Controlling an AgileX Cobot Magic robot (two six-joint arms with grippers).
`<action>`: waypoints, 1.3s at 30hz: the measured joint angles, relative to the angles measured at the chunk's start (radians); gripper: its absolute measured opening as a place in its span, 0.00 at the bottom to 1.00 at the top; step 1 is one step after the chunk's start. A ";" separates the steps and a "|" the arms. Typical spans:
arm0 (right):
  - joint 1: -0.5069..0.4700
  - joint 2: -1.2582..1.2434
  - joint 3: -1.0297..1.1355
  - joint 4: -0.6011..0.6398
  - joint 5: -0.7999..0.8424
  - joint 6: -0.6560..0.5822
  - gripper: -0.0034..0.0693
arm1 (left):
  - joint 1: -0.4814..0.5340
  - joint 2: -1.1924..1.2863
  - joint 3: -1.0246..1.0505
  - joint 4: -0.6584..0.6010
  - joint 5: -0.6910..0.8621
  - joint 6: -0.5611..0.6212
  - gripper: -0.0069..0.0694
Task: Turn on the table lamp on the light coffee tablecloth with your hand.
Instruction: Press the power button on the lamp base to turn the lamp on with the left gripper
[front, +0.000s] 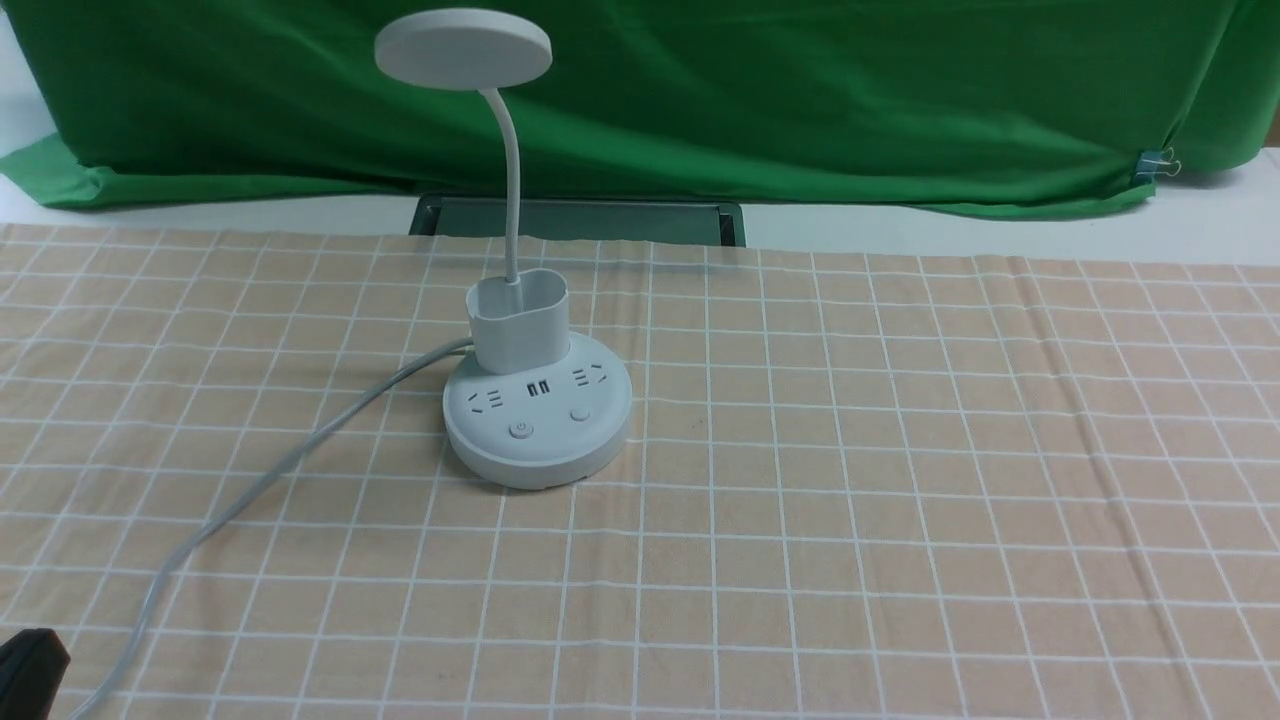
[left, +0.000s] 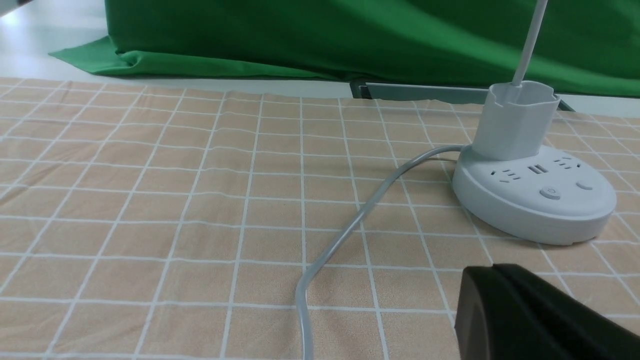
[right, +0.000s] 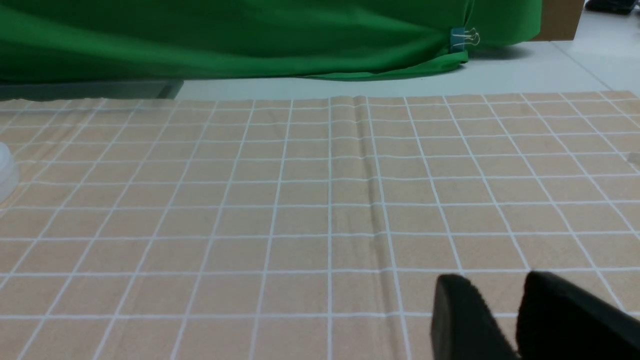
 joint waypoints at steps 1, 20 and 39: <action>0.000 0.000 0.000 0.000 0.001 0.000 0.38 | 0.000 0.000 0.000 0.000 0.000 0.000 0.09; 0.000 0.000 0.000 0.000 0.001 0.000 0.38 | 0.000 0.000 0.000 0.079 -0.940 -0.004 0.09; 0.000 0.000 0.000 0.000 0.000 0.000 0.38 | 0.000 0.009 -0.331 0.170 -0.688 -0.288 0.09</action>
